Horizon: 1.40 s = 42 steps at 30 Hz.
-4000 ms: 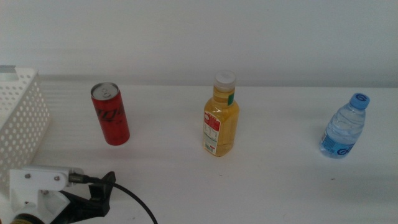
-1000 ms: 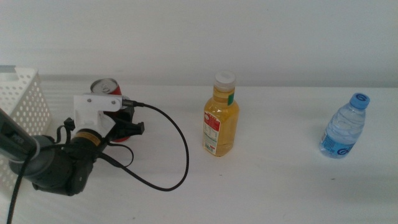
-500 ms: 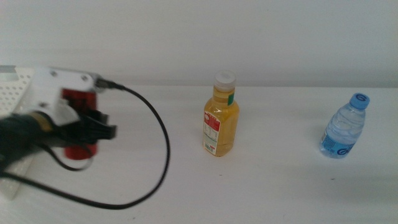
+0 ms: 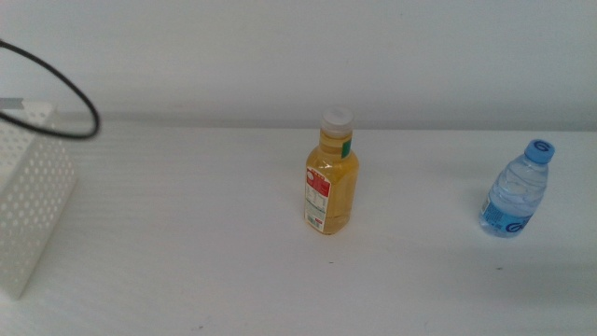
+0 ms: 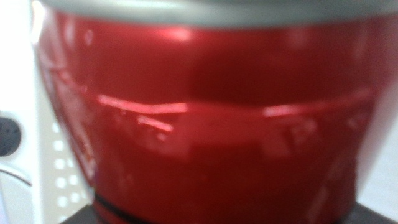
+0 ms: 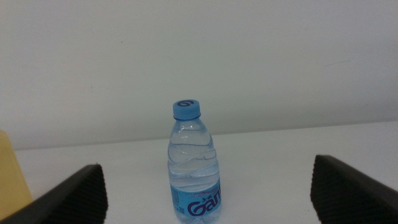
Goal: Use arms to grab the bottles and put them into the dustbin to the left of the table.
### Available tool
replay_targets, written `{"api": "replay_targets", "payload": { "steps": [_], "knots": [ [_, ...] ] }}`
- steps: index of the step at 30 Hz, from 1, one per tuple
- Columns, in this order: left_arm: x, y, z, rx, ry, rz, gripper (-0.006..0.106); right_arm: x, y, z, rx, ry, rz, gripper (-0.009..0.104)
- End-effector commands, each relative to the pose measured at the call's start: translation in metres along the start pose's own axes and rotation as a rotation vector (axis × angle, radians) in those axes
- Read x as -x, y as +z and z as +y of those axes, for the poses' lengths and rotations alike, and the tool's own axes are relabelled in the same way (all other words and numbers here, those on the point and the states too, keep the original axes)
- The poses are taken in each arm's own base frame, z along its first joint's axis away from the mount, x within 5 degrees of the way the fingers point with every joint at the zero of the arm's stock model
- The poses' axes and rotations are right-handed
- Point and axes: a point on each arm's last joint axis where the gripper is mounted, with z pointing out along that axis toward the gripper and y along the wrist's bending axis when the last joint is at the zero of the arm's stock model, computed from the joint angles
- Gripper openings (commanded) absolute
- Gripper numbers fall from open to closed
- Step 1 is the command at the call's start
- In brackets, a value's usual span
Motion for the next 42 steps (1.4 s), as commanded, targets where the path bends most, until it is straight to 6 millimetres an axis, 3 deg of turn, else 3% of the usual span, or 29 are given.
{"api": "replay_targets", "payload": {
  "steps": [1,5,9,20,23,27,33,36,40,42],
  "knots": [
    [0.01,0.008,0.021,-0.017,0.003,0.001,-0.002,-0.012,-0.001,-0.001,-0.002,-0.012,-0.003,0.087],
    [0.024,0.038,0.046,-0.009,0.037,0.056,-0.002,-0.012,-0.001,-0.001,-0.002,-0.012,-0.003,0.087],
    [0.032,0.071,0.059,0.004,0.085,0.117,-0.002,-0.012,-0.001,-0.001,-0.002,-0.012,-0.003,0.087],
    [0.025,0.13,0.065,-0.032,0.108,0.226,-0.001,-0.012,-0.001,-0.001,-0.002,-0.012,-0.003,0.087],
    [0.024,0.141,0.065,-0.044,0.118,0.244,0.003,-0.012,-0.001,-0.001,-0.002,-0.012,-0.003,0.087],
    [0.021,0.15,0.065,-0.059,0.118,0.264,0.021,-0.012,-0.001,-0.001,-0.002,-0.012,-0.003,0.087],
    [0.019,0.152,0.065,-0.053,0.137,0.294,0.073,-0.012,-0.001,-0.001,-0.002,-0.012,-0.003,0.087],
    [0.018,0.147,0.065,-0.051,0.141,0.306,0.093,-0.012,-0.001,-0.001,-0.002,-0.012,-0.003,0.087],
    [0.02,0.126,0.063,-0.062,0.134,0.317,0.094,-0.012,-0.001,-0.001,-0.002,-0.012,-0.003,0.087],
    [0.023,0.106,0.06,-0.068,0.109,0.324,0.094,-0.012,-0.001,-0.001,-0.002,-0.012,-0.003,0.087]
  ]
}}
